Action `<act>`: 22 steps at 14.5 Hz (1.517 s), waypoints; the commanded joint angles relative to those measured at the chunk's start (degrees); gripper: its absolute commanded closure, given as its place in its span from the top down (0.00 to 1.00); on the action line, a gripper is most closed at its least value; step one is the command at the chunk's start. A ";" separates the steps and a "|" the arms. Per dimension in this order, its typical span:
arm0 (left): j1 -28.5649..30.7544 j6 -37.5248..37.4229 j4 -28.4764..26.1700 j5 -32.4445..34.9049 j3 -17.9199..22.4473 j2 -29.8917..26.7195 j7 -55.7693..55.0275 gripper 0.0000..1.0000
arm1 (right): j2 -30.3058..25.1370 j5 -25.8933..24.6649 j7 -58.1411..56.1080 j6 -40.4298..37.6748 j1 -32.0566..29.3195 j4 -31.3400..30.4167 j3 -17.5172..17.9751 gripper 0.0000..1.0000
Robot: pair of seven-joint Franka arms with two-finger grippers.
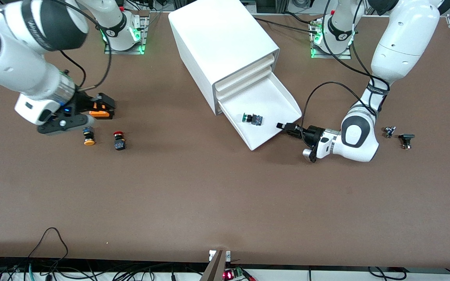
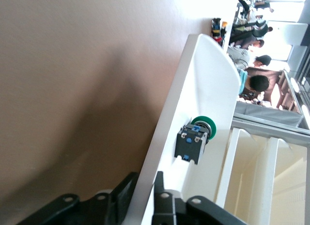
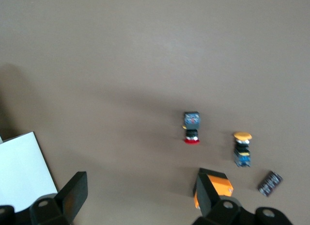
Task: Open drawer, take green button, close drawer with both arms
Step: 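Reach the right gripper over the drawer while the left gripper withdraws, then lower the right gripper onto the green-capped button inside the drawer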
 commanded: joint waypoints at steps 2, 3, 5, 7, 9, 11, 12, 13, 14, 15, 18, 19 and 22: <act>2.06 1.06 0.00 0.90 1.43 -5.18 0.23 1.00 | 4.66 0.66 -0.23 2.27 6.05 3.81 -0.49 1.00; 2.49 2.03 0.08 2.39 1.52 -6.75 0.23 1.00 | 6.50 0.66 0.38 2.62 8.86 5.12 -0.49 1.00; 3.72 5.27 0.08 9.66 1.43 -10.88 0.14 1.00 | 10.63 2.84 -0.31 2.80 11.86 9.08 -0.49 1.00; 6.53 8.18 0.26 14.59 1.52 -15.97 -0.29 1.00 | 13.02 7.67 -0.75 4.90 15.29 10.67 -0.23 1.00; 8.74 9.67 0.26 15.41 1.52 -19.59 -0.47 1.00 | 14.60 7.95 -1.97 8.85 17.66 10.94 0.12 1.00; 9.70 10.74 0.26 18.98 2.48 -24.41 -0.38 1.00 | 15.92 8.04 -6.70 10.62 19.69 11.03 1.08 1.00; 9.79 10.74 1.13 24.15 2.92 -26.87 -0.56 1.00 | 16.97 7.78 -9.34 11.50 20.22 11.37 2.48 1.00; 9.79 10.13 2.79 30.03 3.10 -28.72 -1.43 1.00 | 18.20 7.69 -11.80 13.07 20.31 13.38 4.76 1.00; 9.79 8.73 4.03 35.66 3.36 -30.74 -4.22 1.00 | 20.47 7.34 -13.22 14.39 20.40 16.01 7.04 1.00; 9.79 5.93 5.52 40.06 3.37 -32.24 -8.34 1.00 | 22.50 6.30 -13.23 14.49 20.75 19.43 9.42 1.00; 9.27 -4.95 13.68 51.76 3.37 -34.54 -18.89 1.00 | 27.07 4.27 -13.06 14.85 23.55 25.95 9.97 1.00; 9.18 -9.17 16.14 55.28 2.76 -34.98 -22.93 1.00 | 28.66 3.92 -12.97 14.85 24.87 27.88 9.88 1.00; 8.22 -14.66 18.72 61.62 2.23 -35.59 -33.13 1.00 | 32.27 -0.91 -12.80 15.11 27.69 30.18 9.70 1.00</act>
